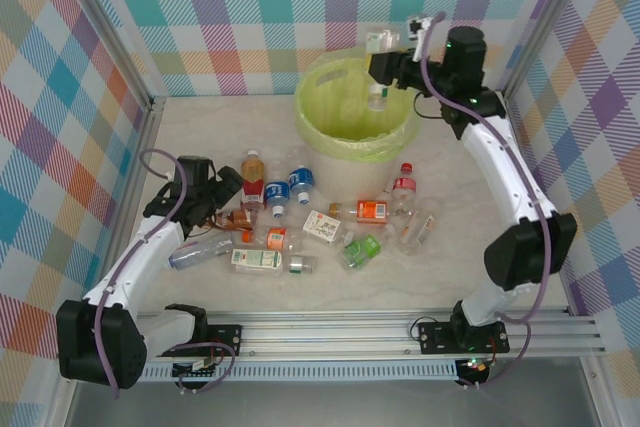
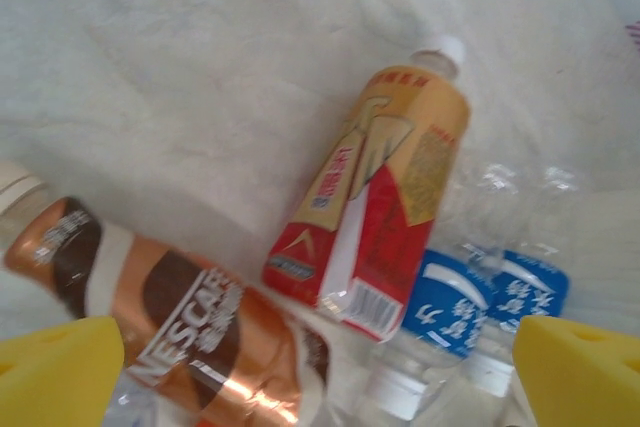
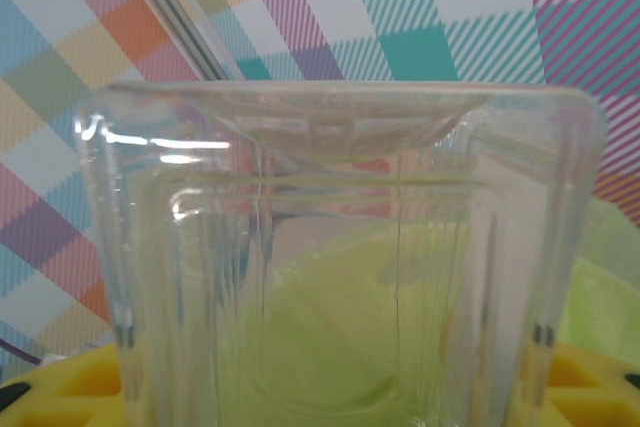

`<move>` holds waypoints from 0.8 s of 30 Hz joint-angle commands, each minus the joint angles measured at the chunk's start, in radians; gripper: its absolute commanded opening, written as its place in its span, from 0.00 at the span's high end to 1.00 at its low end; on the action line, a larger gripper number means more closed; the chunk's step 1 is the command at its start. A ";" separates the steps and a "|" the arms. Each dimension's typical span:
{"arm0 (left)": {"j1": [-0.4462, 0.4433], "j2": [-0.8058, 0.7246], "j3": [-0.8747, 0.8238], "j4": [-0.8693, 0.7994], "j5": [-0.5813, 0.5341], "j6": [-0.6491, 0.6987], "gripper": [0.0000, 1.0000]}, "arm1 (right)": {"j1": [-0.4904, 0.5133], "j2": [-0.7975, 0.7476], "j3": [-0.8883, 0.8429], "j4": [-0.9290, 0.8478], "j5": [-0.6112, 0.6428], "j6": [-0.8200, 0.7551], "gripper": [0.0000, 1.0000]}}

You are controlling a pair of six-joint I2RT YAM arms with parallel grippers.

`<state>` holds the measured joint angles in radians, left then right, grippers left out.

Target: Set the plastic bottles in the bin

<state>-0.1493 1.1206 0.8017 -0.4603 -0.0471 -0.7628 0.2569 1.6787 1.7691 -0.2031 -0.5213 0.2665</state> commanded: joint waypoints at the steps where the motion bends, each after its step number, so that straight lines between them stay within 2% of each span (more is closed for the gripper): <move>1: 0.007 -0.027 -0.028 -0.084 -0.032 0.010 0.00 | 0.059 0.049 0.090 -0.152 0.093 -0.150 0.40; 5: 0.035 -0.058 -0.074 -0.056 0.015 -0.031 0.00 | 0.100 0.091 0.117 -0.233 0.229 -0.176 0.37; 9: 0.095 -0.073 -0.111 -0.051 0.084 -0.089 0.00 | 0.117 0.077 0.105 -0.261 0.281 -0.185 0.28; 11: 0.116 -0.067 -0.110 -0.085 0.078 -0.113 0.00 | 0.118 0.045 0.080 -0.249 0.288 -0.182 0.24; 15: 0.123 -0.056 -0.093 -0.160 0.018 -0.163 0.00 | 0.117 -0.036 0.007 -0.212 0.285 -0.183 0.21; 19: 0.126 -0.051 -0.076 -0.254 -0.040 -0.262 0.00 | 0.117 -0.169 -0.138 -0.122 0.280 -0.174 0.19; 24: 0.126 -0.058 -0.007 -0.504 -0.216 -0.409 0.00 | 0.117 -0.372 -0.371 0.001 0.295 -0.168 0.11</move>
<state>-0.0357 1.0676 0.7307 -0.7658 -0.1280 -1.0512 0.3729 1.3880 1.4834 -0.3084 -0.2371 0.1104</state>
